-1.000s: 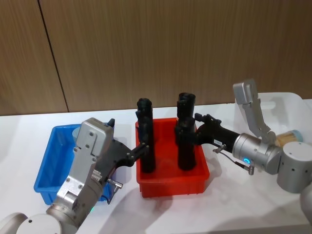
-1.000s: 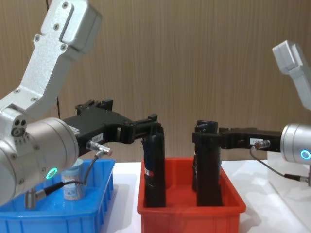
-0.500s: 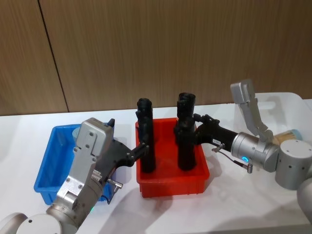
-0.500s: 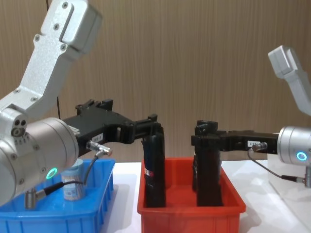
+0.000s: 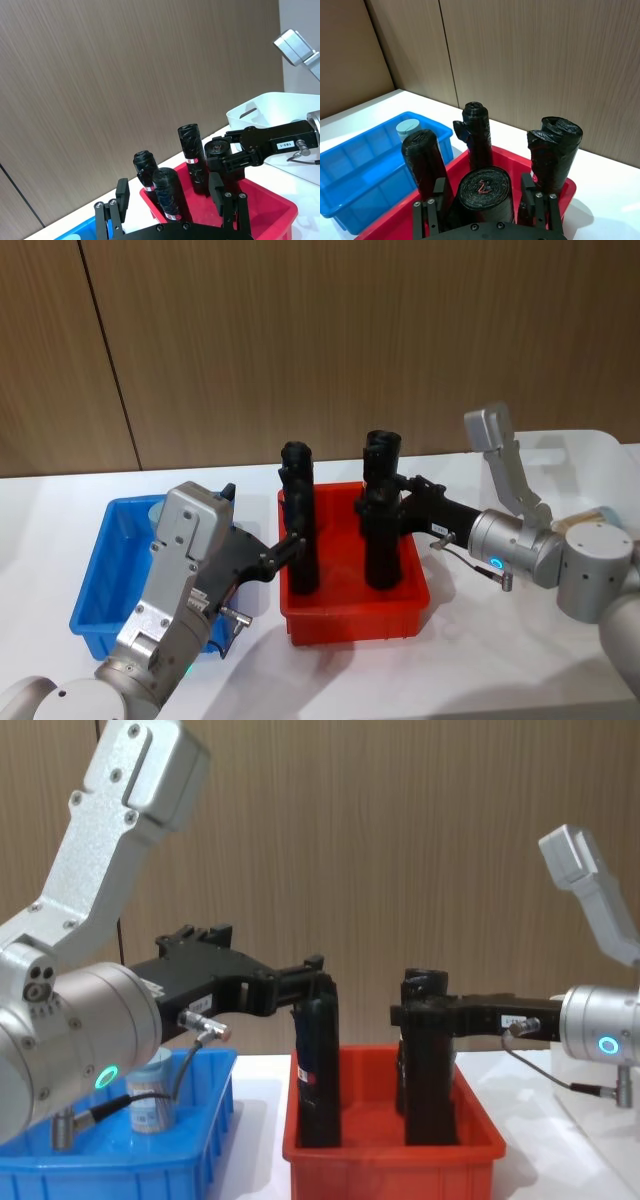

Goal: Pick the cotton swabs from the blue box and place them into the white box.

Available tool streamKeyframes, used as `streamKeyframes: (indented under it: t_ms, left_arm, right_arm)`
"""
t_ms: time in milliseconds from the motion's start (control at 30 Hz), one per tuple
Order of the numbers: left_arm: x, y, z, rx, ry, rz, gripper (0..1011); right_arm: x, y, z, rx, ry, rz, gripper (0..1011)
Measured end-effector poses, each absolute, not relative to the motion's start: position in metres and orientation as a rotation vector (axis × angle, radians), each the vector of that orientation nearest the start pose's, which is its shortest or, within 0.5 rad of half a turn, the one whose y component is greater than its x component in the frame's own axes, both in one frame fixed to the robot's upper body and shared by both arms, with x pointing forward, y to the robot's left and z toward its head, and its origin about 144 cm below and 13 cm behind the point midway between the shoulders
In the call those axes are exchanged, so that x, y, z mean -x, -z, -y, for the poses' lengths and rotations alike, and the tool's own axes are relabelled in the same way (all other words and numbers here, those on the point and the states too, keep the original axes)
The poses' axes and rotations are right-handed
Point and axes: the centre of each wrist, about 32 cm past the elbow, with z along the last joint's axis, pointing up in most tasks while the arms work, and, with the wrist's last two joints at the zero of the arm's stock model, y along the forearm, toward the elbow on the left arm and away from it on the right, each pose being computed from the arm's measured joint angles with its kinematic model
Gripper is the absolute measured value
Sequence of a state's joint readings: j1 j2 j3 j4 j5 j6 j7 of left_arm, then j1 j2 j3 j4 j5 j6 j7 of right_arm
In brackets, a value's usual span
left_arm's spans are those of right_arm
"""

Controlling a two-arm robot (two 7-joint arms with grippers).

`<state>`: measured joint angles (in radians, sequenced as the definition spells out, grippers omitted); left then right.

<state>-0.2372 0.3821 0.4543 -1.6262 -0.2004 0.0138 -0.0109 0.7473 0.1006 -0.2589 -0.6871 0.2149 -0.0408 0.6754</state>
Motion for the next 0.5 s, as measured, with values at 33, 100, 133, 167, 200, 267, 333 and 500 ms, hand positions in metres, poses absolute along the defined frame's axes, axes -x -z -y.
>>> streamKeyframes:
  t_ms: [33, 100, 133, 167, 200, 267, 333, 500]
  left_arm:
    - [-0.492, -1.2044, -0.1984, -0.061, -1.124, 0.268, 1003]
    - [-0.492, -1.2044, -0.1984, -0.061, -1.124, 0.268, 1003]
    - [-0.492, -1.2044, -0.1984, -0.061, -1.124, 0.268, 1003]
    - [-0.492, -1.2044, -0.1984, -0.061, -1.124, 0.268, 1003]
    - [-0.492, -1.2044, -0.1984, -0.061, -1.124, 0.268, 1003]
    - [-0.492, -1.2044, -0.1984, -0.061, -1.124, 0.268, 1003]
    - [-0.492, -1.2044, -0.1984, -0.061, -1.124, 0.268, 1003]
    - [-0.492, -1.2044, -0.1984, -0.061, -1.124, 0.268, 1003]
  right_arm:
    - [-0.6462, -1.1768, 0.2294, 0.09, 0.806, -0.091, 952]
    - [-0.6479, -1.1758, 0.2288, 0.092, 0.806, -0.091, 893]
    - [-0.6491, -1.1755, 0.2283, 0.092, 0.807, -0.09, 862]
    - [-0.6496, -1.1753, 0.228, 0.092, 0.807, -0.09, 862]
    - [-0.6501, -1.1752, 0.2278, 0.092, 0.807, -0.09, 810]
    - [-0.6515, -1.1744, 0.2272, 0.093, 0.808, -0.089, 759]
    - [-0.6525, -1.174, 0.2267, 0.092, 0.809, -0.088, 677]
    - [-0.6539, -1.1739, 0.2262, 0.09, 0.815, -0.083, 550]
